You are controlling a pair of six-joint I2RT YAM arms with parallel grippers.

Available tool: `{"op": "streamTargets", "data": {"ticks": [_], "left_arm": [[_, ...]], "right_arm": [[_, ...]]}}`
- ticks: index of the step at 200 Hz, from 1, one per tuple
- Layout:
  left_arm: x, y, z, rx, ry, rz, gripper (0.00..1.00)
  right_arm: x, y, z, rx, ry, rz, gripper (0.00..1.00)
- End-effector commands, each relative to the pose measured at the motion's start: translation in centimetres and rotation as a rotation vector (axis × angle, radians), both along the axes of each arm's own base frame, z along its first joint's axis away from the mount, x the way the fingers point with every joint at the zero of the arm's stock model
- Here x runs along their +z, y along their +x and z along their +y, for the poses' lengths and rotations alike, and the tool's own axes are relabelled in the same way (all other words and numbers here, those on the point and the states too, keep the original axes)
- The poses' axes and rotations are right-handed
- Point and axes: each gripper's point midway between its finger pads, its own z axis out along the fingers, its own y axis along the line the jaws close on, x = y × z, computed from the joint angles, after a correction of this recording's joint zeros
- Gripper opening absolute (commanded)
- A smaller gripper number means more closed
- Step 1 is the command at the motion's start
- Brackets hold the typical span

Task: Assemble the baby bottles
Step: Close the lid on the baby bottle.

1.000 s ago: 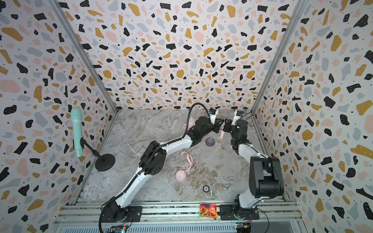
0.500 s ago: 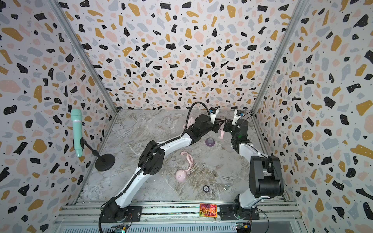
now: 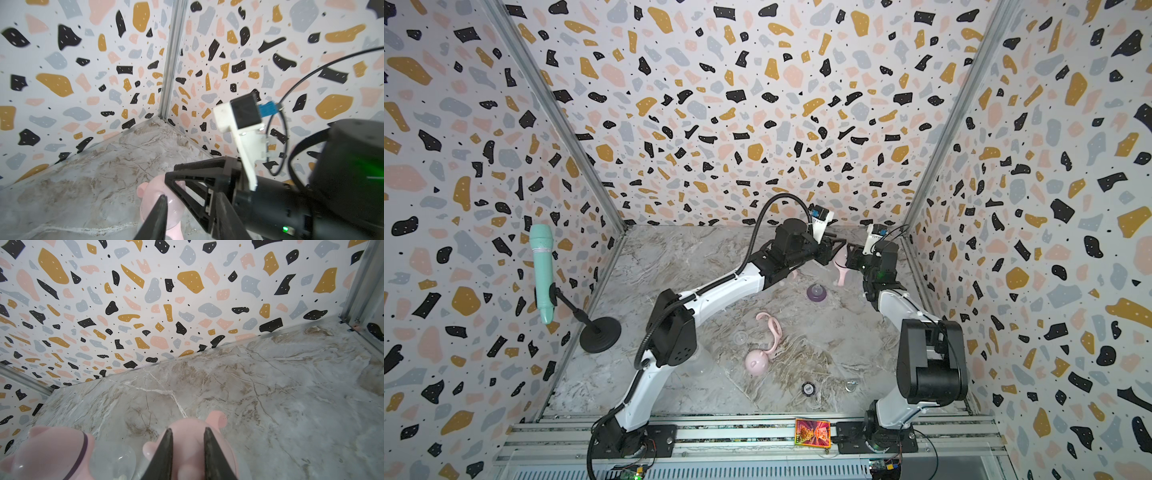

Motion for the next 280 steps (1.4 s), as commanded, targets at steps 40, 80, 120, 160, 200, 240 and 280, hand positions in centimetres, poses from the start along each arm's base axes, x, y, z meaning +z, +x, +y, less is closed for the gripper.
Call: {"op": "streamTargets", "data": {"ticks": [40,80,120,160,200,240,280], "left_arm": [[6.0,-0.8,10.1,0.256,0.042,-0.156,0.64],[5.4,-2.3,19.1,0.470,0.153,-0.175,0.76],[2.8,-5.6,27.0,0.615,0.246,-0.151,0.84],[0.8,-9.2,33.2,0.733,0.301,-0.121,0.89],[-0.3,-11.3,36.7,0.802,0.284,-0.098,0.91],[-1.7,-12.0,37.8,0.827,0.281,-0.074,0.91],[-2.0,-12.3,38.9,0.866,0.281,-0.068,0.92]], "right_arm": [[-11.5,-6.4,0.9,0.051,-0.009,0.474,0.26],[-9.4,-5.7,0.9,0.055,-0.020,0.428,0.26],[-7.7,-4.9,0.8,0.060,-0.035,0.397,0.27],[-5.8,-4.1,0.3,0.038,-0.055,0.364,0.28],[-2.8,-3.1,0.0,0.024,-0.070,0.306,0.38],[0.7,-1.9,-0.3,0.018,-0.090,0.248,0.46],[4.0,-1.7,-0.3,0.032,-0.111,0.160,0.57]]}}
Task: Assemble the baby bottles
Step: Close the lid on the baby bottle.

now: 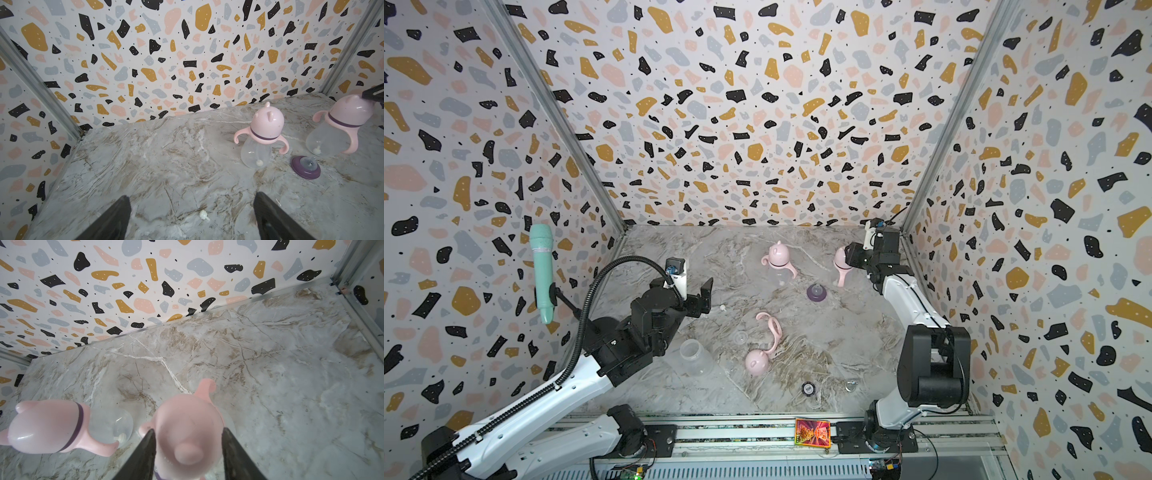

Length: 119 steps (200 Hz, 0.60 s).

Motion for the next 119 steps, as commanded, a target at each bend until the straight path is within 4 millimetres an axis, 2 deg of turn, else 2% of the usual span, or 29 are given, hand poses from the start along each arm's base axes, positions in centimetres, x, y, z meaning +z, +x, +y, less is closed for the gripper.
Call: {"op": "streamTargets", "data": {"ticks": [1,34,66,87,107,119], "left_arm": [[0.6,-0.1,1.3,0.054,-0.028,-0.024,0.92],[0.0,-0.4,2.5,0.086,-0.018,-0.023,0.96],[-0.3,-0.3,4.3,0.133,-0.016,-0.024,0.98],[-0.3,-0.4,5.6,0.157,-0.026,-0.031,1.00],[-0.6,-0.3,6.9,0.188,-0.033,-0.033,1.00],[-0.8,-0.4,7.9,0.219,-0.037,-0.030,1.00]], "right_arm": [[2.7,-0.3,0.0,0.023,-0.030,-0.049,0.58],[5.9,-2.1,2.3,0.153,-0.020,-0.161,0.69],[8.9,-4.8,6.8,0.318,-0.071,-0.252,0.85],[9.8,-7.7,11.8,0.539,-0.038,-0.277,0.88],[9.7,-12.8,18.0,0.852,0.031,-0.291,0.90],[9.0,-16.0,21.4,0.994,0.015,-0.306,0.94]]}}
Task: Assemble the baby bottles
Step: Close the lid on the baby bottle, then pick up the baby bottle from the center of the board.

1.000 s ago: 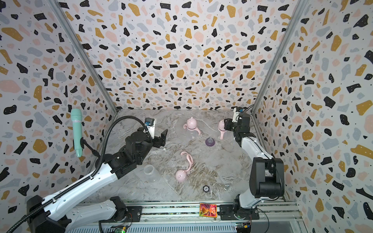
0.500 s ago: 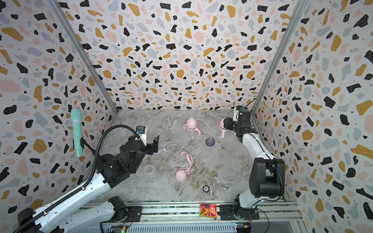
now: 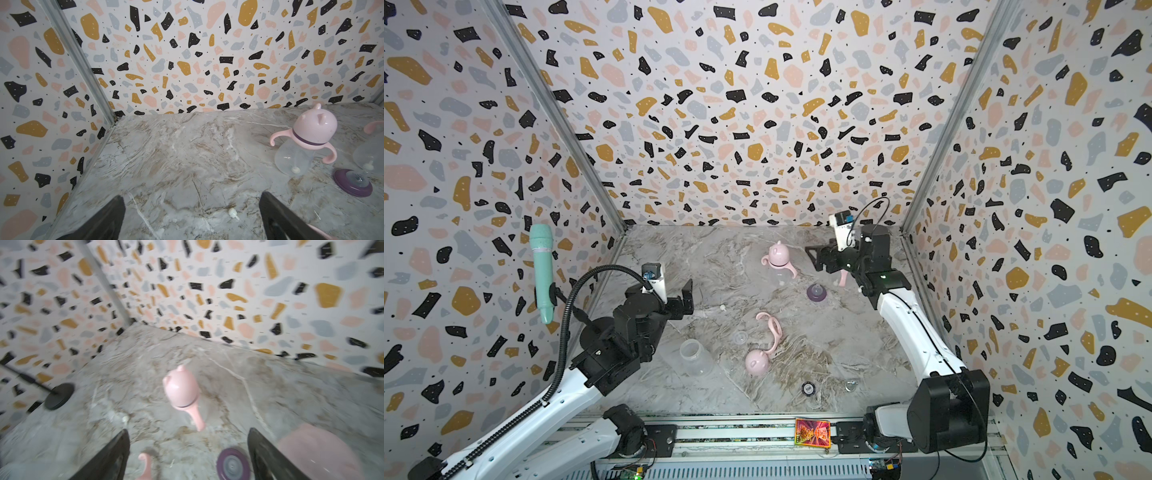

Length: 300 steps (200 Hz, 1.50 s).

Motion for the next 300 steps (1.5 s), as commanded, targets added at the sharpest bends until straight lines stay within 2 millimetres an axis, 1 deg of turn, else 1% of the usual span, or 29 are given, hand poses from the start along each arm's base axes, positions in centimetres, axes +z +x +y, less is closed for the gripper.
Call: {"op": "streamTargets", "data": {"ticks": [1,11,29,46,65,86,114,124,136,169,200,220,248,266,284,300], "left_arm": [[0.1,0.0,1.7,0.049,-0.027,-0.017,1.00],[-0.1,-0.1,2.8,0.094,-0.032,-0.010,1.00],[-0.9,-0.3,4.9,0.170,-0.040,0.007,1.00],[-1.3,-0.5,6.3,0.222,-0.055,0.014,1.00],[-1.9,-0.6,7.3,0.259,-0.076,0.014,1.00],[-2.9,-0.9,8.7,0.322,-0.091,0.019,1.00],[-4.2,-1.1,9.4,0.339,-0.122,0.020,1.00],[-4.3,-1.1,9.6,0.346,-0.126,0.017,1.00],[-4.4,-1.2,9.7,0.350,-0.128,0.016,1.00],[-3.6,-1.8,10.0,0.355,-0.151,0.002,0.99],[-3.1,-2.6,10.3,0.360,-0.173,-0.023,1.00],[-2.5,-3.0,10.2,0.348,-0.186,-0.035,1.00],[-1.7,-3.6,10.2,0.330,-0.188,-0.047,1.00],[-1.1,-3.9,10.1,0.314,-0.194,-0.061,1.00],[-0.6,-4.3,10.0,0.297,-0.196,-0.075,1.00],[-0.4,-4.3,9.7,0.270,-0.184,-0.077,1.00]], "right_arm": [[0.0,-7.0,6.6,0.367,-0.017,-0.039,0.95],[-0.6,-9.3,9.1,0.441,-0.052,-0.073,1.00],[-1.6,-13.7,13.1,0.578,-0.078,-0.112,0.99],[-2.3,-17.0,16.1,0.685,-0.073,-0.119,0.99],[-3.0,-19.2,18.7,0.760,-0.080,-0.129,0.99],[-4.2,-20.7,21.2,0.813,-0.102,-0.133,0.99],[-6.5,-21.6,24.0,0.832,-0.152,-0.139,0.99],[-7.4,-21.8,24.7,0.837,-0.167,-0.137,0.99],[-7.9,-21.9,25.5,0.840,-0.167,-0.135,0.99],[-9.6,-21.8,27.3,0.837,-0.146,-0.109,0.99],[-11.6,-22.6,29.0,0.863,-0.153,-0.080,0.99],[-13.0,-22.3,29.8,0.855,-0.172,-0.058,0.99],[-13.9,-21.7,30.8,0.837,-0.159,-0.049,1.00],[-14.2,-21.4,31.4,0.829,-0.144,-0.038,0.95],[-14.9,-21.1,31.7,0.816,-0.144,-0.025,0.86],[-15.5,-20.8,31.7,0.794,-0.146,-0.014,0.75]]}}
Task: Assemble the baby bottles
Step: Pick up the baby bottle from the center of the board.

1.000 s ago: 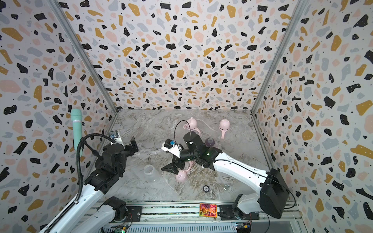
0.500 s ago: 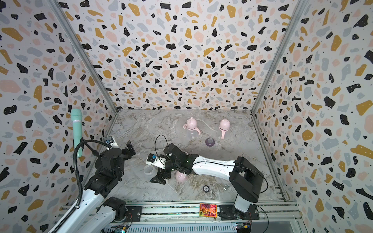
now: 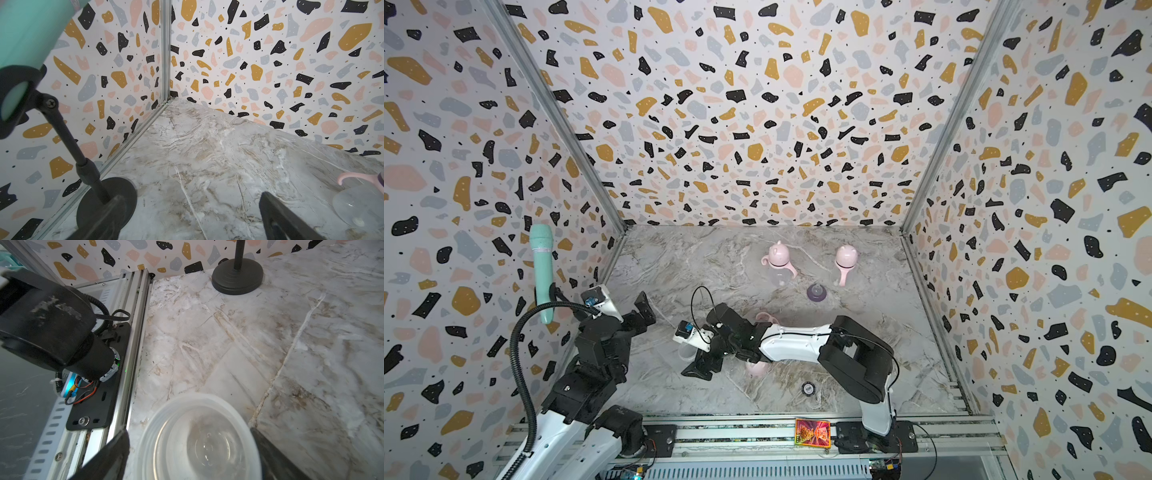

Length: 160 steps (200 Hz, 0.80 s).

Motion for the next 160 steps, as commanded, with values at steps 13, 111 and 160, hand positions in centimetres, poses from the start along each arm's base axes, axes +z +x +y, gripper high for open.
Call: {"op": "streamTargets", "data": {"ticks": [13,111,160], "left_arm": [[1.9,-0.1,-0.8,-0.066,0.014,-0.039,1.00],[5.4,3.1,-12.5,-0.706,0.180,-0.200,0.97],[3.7,-1.4,-22.3,-1.239,0.383,-0.320,0.96]], "right_arm": [[2.2,1.0,0.9,-0.060,0.079,-0.006,0.68],[10.8,7.9,-9.7,-0.374,0.283,0.130,0.30],[17.9,10.6,-16.9,-0.571,0.368,-0.007,0.23]]}}
